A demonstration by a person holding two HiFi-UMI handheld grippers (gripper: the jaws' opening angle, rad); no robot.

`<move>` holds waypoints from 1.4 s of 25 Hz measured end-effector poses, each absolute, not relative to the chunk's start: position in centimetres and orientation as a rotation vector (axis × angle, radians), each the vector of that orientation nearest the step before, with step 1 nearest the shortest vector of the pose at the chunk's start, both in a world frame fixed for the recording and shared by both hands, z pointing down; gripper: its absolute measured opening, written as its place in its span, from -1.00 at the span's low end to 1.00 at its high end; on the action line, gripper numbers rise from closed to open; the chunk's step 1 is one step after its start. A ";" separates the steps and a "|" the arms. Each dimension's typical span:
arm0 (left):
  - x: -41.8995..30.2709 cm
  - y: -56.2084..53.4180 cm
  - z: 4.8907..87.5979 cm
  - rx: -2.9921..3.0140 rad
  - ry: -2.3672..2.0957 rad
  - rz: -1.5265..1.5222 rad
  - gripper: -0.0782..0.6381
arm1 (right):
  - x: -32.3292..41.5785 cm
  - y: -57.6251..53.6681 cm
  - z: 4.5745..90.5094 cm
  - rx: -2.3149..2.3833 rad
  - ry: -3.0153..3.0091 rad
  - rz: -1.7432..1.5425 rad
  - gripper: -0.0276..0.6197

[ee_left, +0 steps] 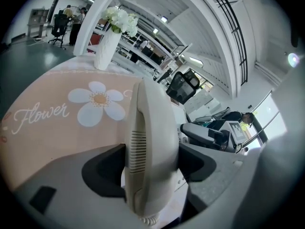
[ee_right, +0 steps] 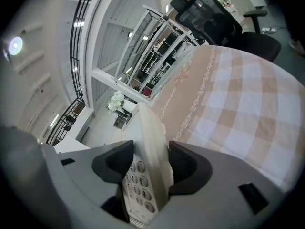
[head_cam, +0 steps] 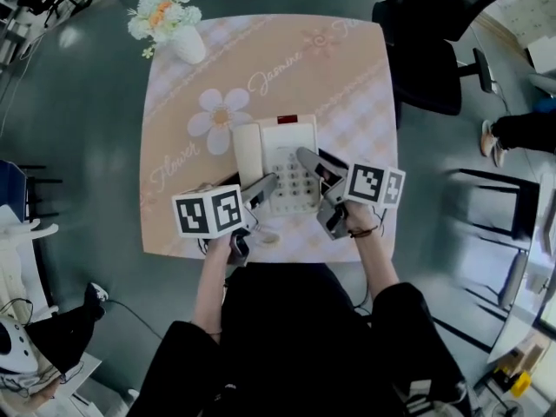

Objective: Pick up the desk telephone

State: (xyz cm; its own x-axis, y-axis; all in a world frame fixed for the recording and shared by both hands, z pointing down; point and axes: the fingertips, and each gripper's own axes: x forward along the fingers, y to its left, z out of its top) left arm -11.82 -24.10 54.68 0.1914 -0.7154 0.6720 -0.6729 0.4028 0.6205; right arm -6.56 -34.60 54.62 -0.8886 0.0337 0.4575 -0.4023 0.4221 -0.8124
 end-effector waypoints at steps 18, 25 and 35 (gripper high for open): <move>-11.1 -21.3 46.7 1.425 -1.565 -0.029 0.13 | -5.4 -31.6 46.0 0.330 -2.436 1.413 -0.24; -10.6 -20.3 45.0 1.449 -1.591 -0.028 0.13 | -4.9 -30.5 44.0 0.291 -2.478 1.422 -0.24; -10.0 -19.7 42.3 1.491 -1.635 -0.040 0.13 | -4.8 -29.6 40.6 0.194 -2.587 1.435 -0.25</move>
State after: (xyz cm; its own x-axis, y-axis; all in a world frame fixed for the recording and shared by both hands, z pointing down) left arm -9.96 -19.73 42.33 0.1270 -0.8103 0.5720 -0.7811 0.2737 0.5612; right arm -4.84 -29.57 40.63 -0.9760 -0.0284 0.2161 -0.1983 0.5265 -0.8267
